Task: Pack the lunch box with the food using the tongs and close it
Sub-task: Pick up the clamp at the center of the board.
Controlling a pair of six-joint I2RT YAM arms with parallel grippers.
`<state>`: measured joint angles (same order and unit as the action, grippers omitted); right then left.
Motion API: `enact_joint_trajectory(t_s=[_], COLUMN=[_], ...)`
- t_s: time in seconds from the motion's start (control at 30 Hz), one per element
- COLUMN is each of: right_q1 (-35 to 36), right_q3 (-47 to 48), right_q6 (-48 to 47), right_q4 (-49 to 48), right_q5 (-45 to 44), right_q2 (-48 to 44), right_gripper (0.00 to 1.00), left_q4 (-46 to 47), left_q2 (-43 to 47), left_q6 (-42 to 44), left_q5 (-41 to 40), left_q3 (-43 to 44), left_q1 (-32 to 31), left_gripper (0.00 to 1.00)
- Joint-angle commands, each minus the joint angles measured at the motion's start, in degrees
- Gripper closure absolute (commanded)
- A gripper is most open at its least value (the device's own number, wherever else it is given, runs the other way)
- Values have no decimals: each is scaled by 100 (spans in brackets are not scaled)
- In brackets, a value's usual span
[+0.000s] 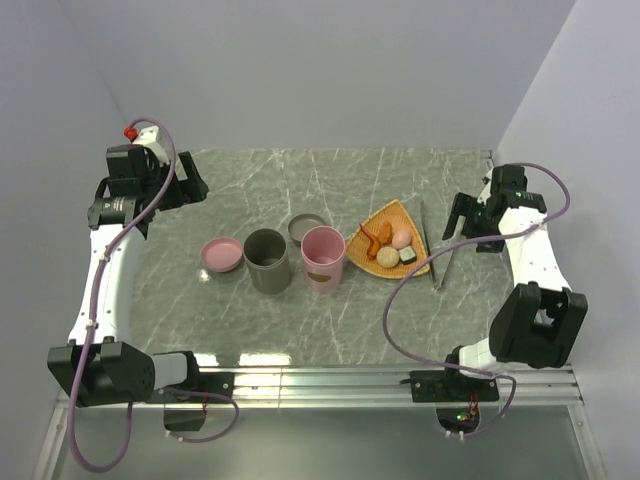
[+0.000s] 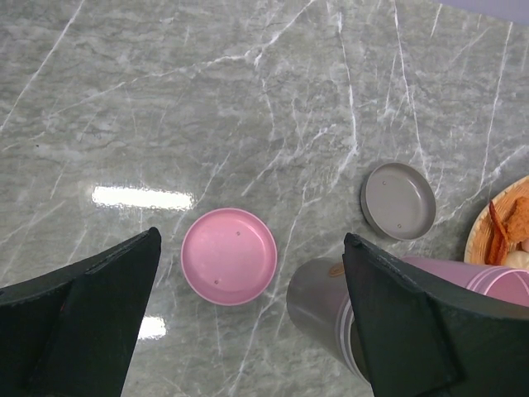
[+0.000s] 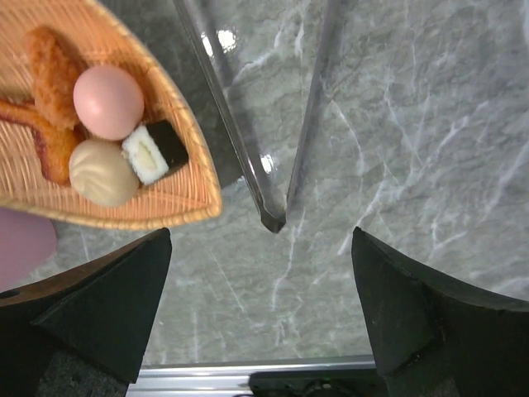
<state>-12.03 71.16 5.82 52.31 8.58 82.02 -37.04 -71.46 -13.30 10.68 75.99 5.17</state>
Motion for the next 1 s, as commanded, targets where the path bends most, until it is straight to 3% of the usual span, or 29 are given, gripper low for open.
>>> enact_joint_trajectory(t_s=[0.0, 0.37, 0.97], right_q1=[-18, 315, 746], right_q3=[-5, -154, -348], right_q6=[472, 332, 376], right_q4=[-519, -933, -1215], right_q5=[-41, -427, -849], right_q2=[208, 1140, 1721], right_gripper=[4, 10, 12], left_q4=[241, 250, 241], left_q2=[141, 97, -61], left_q6=[-111, -182, -217], left_q5=[-4, 31, 110], left_q3=[197, 241, 356], left_q1=[-16, -7, -16], left_gripper=[1, 1, 0])
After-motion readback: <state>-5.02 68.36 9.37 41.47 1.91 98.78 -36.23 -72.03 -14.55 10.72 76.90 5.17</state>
